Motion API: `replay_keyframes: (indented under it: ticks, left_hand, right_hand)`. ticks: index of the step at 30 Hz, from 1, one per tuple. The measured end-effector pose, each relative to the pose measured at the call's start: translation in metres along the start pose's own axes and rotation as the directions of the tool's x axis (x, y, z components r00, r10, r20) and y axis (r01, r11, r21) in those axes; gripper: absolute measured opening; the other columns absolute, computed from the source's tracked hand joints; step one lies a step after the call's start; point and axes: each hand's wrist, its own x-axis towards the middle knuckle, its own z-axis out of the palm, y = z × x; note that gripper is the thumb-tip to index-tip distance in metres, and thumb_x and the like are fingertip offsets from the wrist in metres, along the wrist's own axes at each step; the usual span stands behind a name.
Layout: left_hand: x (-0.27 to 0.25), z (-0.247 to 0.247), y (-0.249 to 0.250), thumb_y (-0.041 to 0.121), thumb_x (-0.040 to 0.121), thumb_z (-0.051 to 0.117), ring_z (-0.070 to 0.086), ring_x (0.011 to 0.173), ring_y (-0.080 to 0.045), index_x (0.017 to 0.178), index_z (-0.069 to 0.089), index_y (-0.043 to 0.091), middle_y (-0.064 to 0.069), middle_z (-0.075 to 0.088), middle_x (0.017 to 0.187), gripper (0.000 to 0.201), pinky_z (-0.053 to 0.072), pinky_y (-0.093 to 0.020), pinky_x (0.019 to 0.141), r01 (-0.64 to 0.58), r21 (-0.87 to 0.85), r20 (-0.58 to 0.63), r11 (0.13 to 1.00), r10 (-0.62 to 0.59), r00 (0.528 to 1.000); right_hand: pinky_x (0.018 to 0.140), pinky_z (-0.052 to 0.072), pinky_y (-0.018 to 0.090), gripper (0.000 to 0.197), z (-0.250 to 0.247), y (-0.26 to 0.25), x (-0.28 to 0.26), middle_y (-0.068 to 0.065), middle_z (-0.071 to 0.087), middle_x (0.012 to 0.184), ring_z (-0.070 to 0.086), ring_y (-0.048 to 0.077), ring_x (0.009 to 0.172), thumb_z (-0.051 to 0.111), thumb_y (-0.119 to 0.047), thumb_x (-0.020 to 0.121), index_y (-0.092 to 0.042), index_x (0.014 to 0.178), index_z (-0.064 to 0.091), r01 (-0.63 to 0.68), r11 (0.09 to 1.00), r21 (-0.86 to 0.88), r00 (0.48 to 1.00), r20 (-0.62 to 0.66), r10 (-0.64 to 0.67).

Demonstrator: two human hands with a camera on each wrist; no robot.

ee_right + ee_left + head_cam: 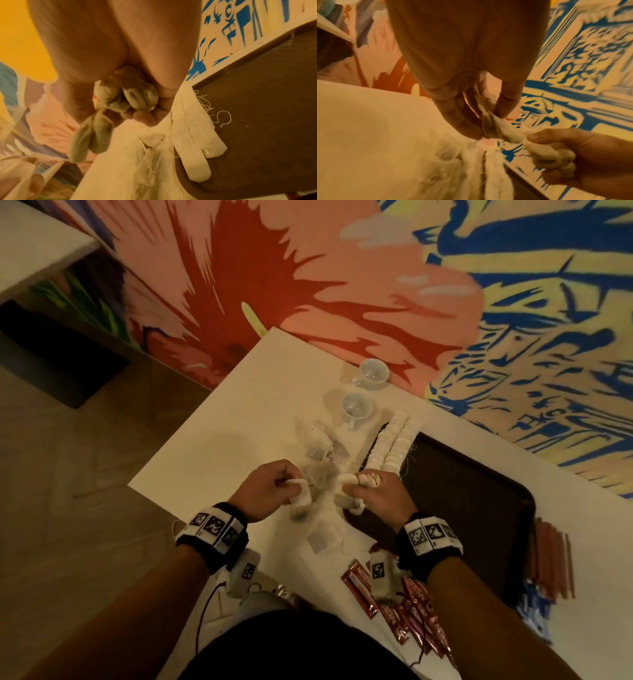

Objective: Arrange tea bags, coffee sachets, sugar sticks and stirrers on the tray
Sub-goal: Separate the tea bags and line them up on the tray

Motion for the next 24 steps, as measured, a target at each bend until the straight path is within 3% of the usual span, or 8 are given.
replay_keyframes:
  ticks: [2, 6, 8, 10, 15, 17, 20, 24]
  left_hand:
    - [-0.007, 0.008, 0.029, 0.007, 0.092, 0.069, 0.064, 0.074, -0.011, 0.092, 0.067, 0.014, -0.001, 0.069, 0.09, 0.007, 0.056, -0.03, 0.07, -0.096, -0.032, 0.083, 0.995, 0.099, 0.992]
    - [-0.019, 0.036, 0.08, 0.014, 0.09, 0.074, 0.067, 0.093, -0.013, 0.098, 0.073, 0.018, 0.003, 0.072, 0.104, 0.009, 0.052, -0.022, 0.08, -0.235, -0.046, 0.218, 0.971, 0.239, 0.946]
    - [-0.022, 0.053, 0.098, 0.016, 0.088, 0.076, 0.067, 0.099, -0.011, 0.101, 0.074, 0.017, 0.005, 0.073, 0.105, 0.013, 0.051, -0.021, 0.087, -0.27, -0.057, 0.241, 0.961, 0.275, 0.931]
    - [-0.023, 0.07, 0.11, 0.018, 0.087, 0.078, 0.067, 0.099, -0.009, 0.103, 0.074, 0.018, 0.006, 0.073, 0.104, 0.017, 0.05, -0.021, 0.088, -0.293, -0.06, 0.222, 0.954, 0.299, 0.928]
    - [-0.017, 0.108, 0.132, 0.019, 0.083, 0.081, 0.066, 0.094, -0.019, 0.1, 0.071, 0.02, -0.001, 0.071, 0.099, 0.019, 0.051, -0.026, 0.082, -0.333, -0.008, 0.108, 0.943, 0.332, 0.937]
    - [-0.015, 0.121, 0.138, 0.018, 0.083, 0.08, 0.065, 0.091, -0.024, 0.095, 0.069, 0.02, 0.003, 0.071, 0.094, 0.016, 0.053, -0.031, 0.082, -0.338, 0.0, 0.074, 0.941, 0.338, 0.938]
    - [-0.016, 0.138, 0.147, 0.02, 0.083, 0.08, 0.065, 0.09, -0.021, 0.091, 0.069, 0.022, 0.009, 0.07, 0.091, 0.014, 0.051, -0.025, 0.08, -0.356, 0.04, 0.038, 0.934, 0.354, 0.934]
    - [-0.019, 0.153, 0.152, 0.014, 0.08, 0.078, 0.064, 0.087, -0.017, 0.091, 0.071, 0.023, 0.006, 0.071, 0.091, 0.016, 0.053, -0.032, 0.08, -0.361, 0.08, 0.023, 0.929, 0.36, 0.933]
  right_hand:
    - [0.061, 0.052, 0.025, 0.011, -0.012, -0.008, -0.013, -0.002, 0.074, 0.079, 0.067, 0.011, 0.074, 0.081, -0.008, 0.082, -0.015, 0.086, 0.074, 0.007, 0.993, 0.121, 1.0, 0.016, -0.009]
    - [0.081, 0.057, 0.045, 0.021, -0.036, -0.015, -0.038, 0.013, 0.073, 0.096, 0.07, 0.026, 0.09, 0.077, -0.01, 0.086, 0.0, 0.104, 0.072, -0.009, 0.942, 0.336, 0.995, 0.1, -0.026]
    - [0.08, 0.057, 0.044, 0.022, -0.046, -0.016, -0.051, 0.014, 0.071, 0.096, 0.069, 0.026, 0.09, 0.073, -0.013, 0.089, -0.001, 0.106, 0.07, -0.022, 0.926, 0.377, 0.987, 0.157, -0.04]
    - [0.072, 0.059, 0.039, 0.016, -0.056, -0.018, -0.065, 0.012, 0.071, 0.094, 0.07, 0.023, 0.086, 0.066, -0.016, 0.096, -0.005, 0.107, 0.069, -0.052, 0.904, 0.425, 0.977, 0.207, -0.041]
    - [0.07, 0.061, 0.044, 0.033, -0.085, -0.016, -0.091, 0.019, 0.071, 0.108, 0.072, 0.029, 0.089, 0.05, -0.018, 0.102, -0.001, 0.128, 0.062, -0.135, 0.785, 0.605, 0.958, 0.283, -0.053]
    - [0.069, 0.061, 0.041, 0.038, -0.096, -0.014, -0.097, 0.017, 0.07, 0.098, 0.07, 0.026, 0.082, 0.049, -0.027, 0.102, -0.001, 0.126, 0.063, -0.148, 0.764, 0.627, 0.956, 0.289, -0.052]
    - [0.076, 0.06, 0.04, 0.043, -0.109, -0.009, -0.105, 0.013, 0.07, 0.094, 0.067, 0.023, 0.081, 0.058, -0.043, 0.096, -0.009, 0.119, 0.069, -0.152, 0.747, 0.647, 0.951, 0.303, -0.069]
    - [0.072, 0.061, 0.034, 0.03, -0.123, -0.001, -0.116, 0.015, 0.068, 0.103, 0.067, 0.025, 0.089, 0.072, -0.021, 0.088, -0.009, 0.116, 0.071, -0.112, 0.759, 0.641, 0.941, 0.315, -0.127]
